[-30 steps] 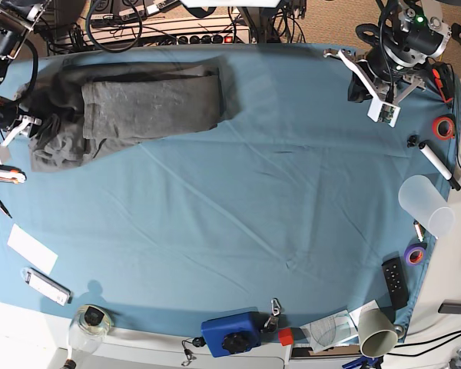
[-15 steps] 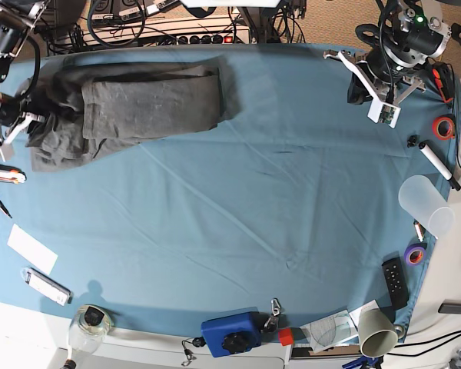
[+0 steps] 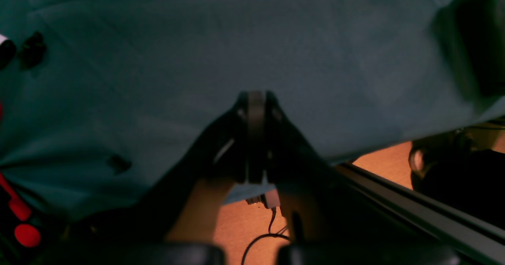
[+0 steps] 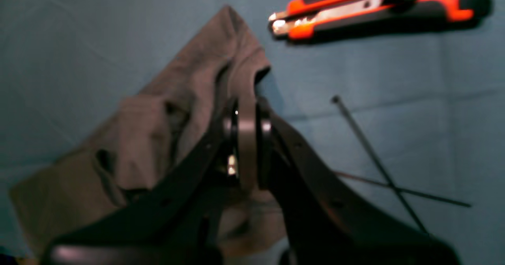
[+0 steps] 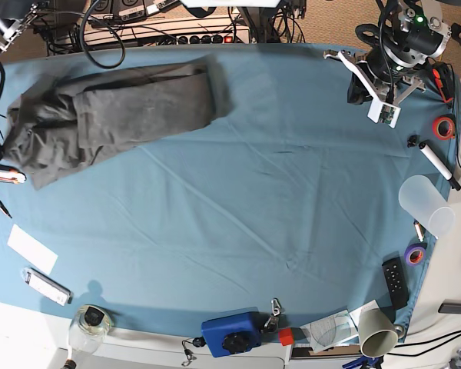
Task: Fold the T-shirt properly
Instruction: 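Lift the shirt end with the right gripper and fold it over the stack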
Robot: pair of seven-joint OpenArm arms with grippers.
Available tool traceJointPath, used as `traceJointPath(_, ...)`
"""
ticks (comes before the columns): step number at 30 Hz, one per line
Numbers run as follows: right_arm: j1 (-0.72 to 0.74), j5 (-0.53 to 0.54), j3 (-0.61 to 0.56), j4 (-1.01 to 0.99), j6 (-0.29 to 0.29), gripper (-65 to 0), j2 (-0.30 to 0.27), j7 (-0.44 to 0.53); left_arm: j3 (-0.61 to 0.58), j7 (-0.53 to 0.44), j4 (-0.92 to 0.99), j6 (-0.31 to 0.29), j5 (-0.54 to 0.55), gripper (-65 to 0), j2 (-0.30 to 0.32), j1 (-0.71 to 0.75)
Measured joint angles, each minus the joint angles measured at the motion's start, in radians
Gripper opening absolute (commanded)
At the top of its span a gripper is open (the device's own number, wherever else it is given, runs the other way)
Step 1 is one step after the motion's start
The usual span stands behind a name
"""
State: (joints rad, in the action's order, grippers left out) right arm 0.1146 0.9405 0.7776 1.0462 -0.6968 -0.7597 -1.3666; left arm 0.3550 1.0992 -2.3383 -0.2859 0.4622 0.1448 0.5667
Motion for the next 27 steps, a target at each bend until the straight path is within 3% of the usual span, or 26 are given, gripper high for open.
traceJointPath(2, 0.0, 0.033, 0.024, 0.0, 0.0, -65.0, -0.005, -0.045, 0.0, -0.001, 0.0, 0.0, 0.0, -65.0, 0.0, 0.0)
traceJointPath(8, -0.001, 0.215, 0.027, 0.0, 0.0, -65.0, -0.002, -0.051, 0.0, -0.001, 0.0, 0.0, 0.0, -65.0, 0.0, 0.0)
traceJointPath(13, -0.001, 0.436, 0.027, -0.001, 0.0, -65.0, -0.002, -0.057, 0.0, -0.005, 0.0, 0.0, 0.0, -65.0, 0.0, 0.0)
traceJointPath(18, -0.048, 0.47, 0.027, 0.027, 0.0, -65.0, 0.016, -0.051, 0.0, -0.005, 0.0, 0.0, 0.0, -65.0, 0.0, 0.0)
traceJointPath(27, -0.223, 0.502, 0.026, 0.357, 0.003, -65.0, 0.143, -0.052, 0.0, -0.007, 0.0, 0.0, 0.002, -65.0, -0.001, -0.001)
